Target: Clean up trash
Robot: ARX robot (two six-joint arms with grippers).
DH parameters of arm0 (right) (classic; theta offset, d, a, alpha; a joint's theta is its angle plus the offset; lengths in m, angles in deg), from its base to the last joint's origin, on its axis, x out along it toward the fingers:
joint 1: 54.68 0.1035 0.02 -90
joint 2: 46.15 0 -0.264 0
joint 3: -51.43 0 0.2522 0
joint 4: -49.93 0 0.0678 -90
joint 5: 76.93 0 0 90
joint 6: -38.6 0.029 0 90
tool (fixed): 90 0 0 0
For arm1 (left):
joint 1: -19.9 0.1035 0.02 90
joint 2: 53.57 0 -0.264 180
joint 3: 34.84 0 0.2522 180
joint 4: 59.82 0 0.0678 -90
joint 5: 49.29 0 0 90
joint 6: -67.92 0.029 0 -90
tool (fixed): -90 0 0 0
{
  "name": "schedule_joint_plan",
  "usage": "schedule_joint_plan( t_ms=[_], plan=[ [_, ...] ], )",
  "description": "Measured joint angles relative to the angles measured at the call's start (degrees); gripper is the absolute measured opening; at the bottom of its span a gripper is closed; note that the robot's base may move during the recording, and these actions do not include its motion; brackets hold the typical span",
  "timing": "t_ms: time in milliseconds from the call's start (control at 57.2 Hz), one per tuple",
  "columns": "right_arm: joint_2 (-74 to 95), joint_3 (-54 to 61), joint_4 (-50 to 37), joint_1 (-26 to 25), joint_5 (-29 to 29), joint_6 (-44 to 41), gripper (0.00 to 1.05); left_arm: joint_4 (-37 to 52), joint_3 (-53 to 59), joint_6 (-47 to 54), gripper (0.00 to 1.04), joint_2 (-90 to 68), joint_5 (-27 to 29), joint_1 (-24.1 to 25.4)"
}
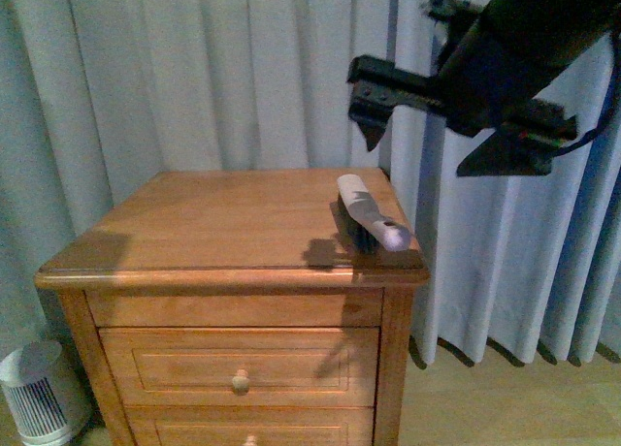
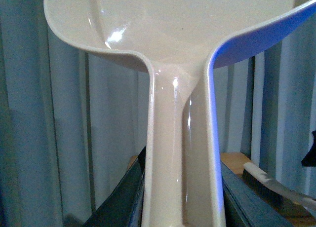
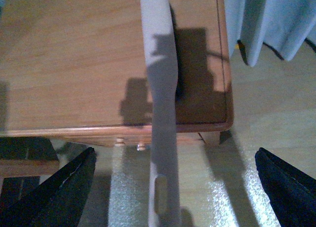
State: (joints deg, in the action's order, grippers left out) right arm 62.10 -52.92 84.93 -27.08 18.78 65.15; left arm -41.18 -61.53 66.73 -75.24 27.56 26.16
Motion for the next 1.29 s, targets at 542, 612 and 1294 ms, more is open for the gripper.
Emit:
schedule_joint_plan(
  t_ms=[542, 612, 1294],
  plan=[
    [17.0, -14.4, 3.8, 0.9, 0.0, 4.3, 0.87, 0.0, 0.0, 0.0, 0.28, 0.0, 0.0, 0.0],
    [17.4, -14.8, 4.5, 0.9, 0.0, 4.3, 0.77, 0.0, 0.0, 0.0, 0.28, 0.0, 0.0, 0.0],
    [12.6, -5.0, -4.6, 0.5, 1.0, 0.5, 0.21, 0.0, 0.0, 0.0, 0.28, 0.0, 0.0, 0.0]
  ],
)
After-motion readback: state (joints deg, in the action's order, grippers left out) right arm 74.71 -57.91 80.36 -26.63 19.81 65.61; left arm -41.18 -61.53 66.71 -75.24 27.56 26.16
